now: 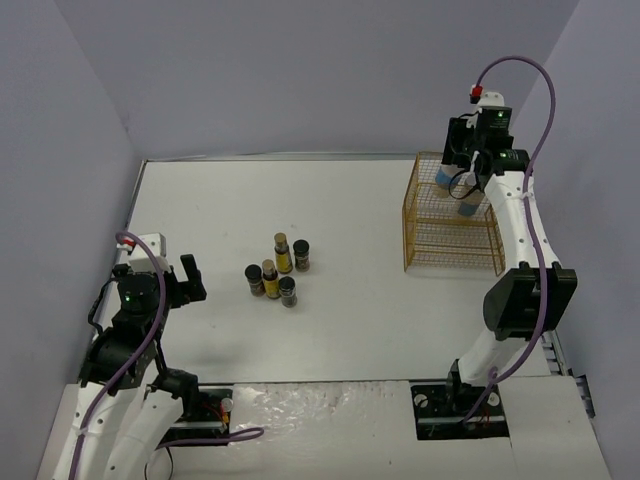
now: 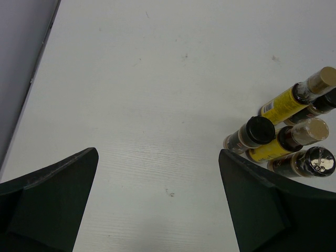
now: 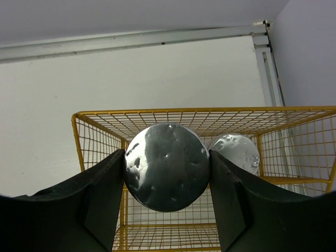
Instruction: Organize the condiment bottles
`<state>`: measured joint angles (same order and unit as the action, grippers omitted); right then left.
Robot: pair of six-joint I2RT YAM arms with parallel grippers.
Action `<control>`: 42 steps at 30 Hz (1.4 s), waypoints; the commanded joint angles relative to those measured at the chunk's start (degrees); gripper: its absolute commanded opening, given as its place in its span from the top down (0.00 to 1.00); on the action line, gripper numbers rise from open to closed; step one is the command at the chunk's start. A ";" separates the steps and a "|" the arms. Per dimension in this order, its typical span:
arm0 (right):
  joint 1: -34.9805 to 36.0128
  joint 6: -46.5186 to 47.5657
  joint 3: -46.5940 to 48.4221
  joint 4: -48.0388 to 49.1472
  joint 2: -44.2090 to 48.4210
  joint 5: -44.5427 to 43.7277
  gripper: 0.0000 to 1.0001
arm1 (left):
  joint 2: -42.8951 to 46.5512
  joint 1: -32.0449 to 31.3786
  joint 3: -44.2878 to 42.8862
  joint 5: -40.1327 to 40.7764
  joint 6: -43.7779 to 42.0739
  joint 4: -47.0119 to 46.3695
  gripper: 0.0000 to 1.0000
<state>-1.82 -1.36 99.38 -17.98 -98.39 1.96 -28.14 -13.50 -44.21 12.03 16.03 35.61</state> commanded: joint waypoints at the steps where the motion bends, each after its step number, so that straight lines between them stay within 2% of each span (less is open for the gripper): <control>1: 0.57 1.13 -3.25 8.34 0.10 0.01 0.99 | -1.04 -0.04 -1.04 -0.25 -0.39 -4.50 0.03; 9: 0.67 2.06 -9.59 11.16 -1.80 -0.37 0.68 | -1.21 -0.04 -1.02 -0.34 -0.39 -4.53 0.03; 13: 0.83 1.45 -10.54 11.22 -0.18 -0.11 0.40 | -1.13 -0.04 -0.98 -0.34 -0.40 -4.52 0.03; 15: 1.20 1.45 -10.63 11.19 1.95 -0.09 0.32 | -1.15 -0.04 -1.05 -0.39 -0.47 -4.59 0.03; 17: 1.55 1.41 -10.78 11.13 3.92 -0.02 0.25 | -1.21 -0.04 -1.05 -0.52 -0.48 -4.59 0.03; 21: 6.79 1.65 -11.56 10.40 10.91 -0.64 0.15 | -1.30 -0.04 -0.99 -0.61 -0.48 -4.67 0.03; 24: 12.65 2.76 -13.09 9.38 14.68 -0.05 0.13 | -1.66 -0.04 -1.05 -0.87 -0.48 -4.76 0.03; 28: 18.66 1.74 -16.33 9.65 18.58 8.41 0.12 | -1.92 -0.04 -1.14 -1.20 -0.56 -4.94 0.03; 31: 26.54 2.94 -17.85 10.24 18.29 11.33 0.13 | -2.01 0.05 -1.01 -1.67 -0.72 -5.09 0.03; 36: 37.20 5.37 -16.77 11.41 11.66 13.71 0.13 | -2.18 0.05 -1.05 -1.92 -0.73 -5.10 0.03; 42: 43.95 7.41 -11.20 12.70 1.82 14.47 0.17 | -1.92 -0.04 -1.05 -2.01 -0.57 -4.84 0.03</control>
<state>39.46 3.70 82.97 -9.12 -92.92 14.54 -29.15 -13.50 -44.21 10.35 15.86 35.16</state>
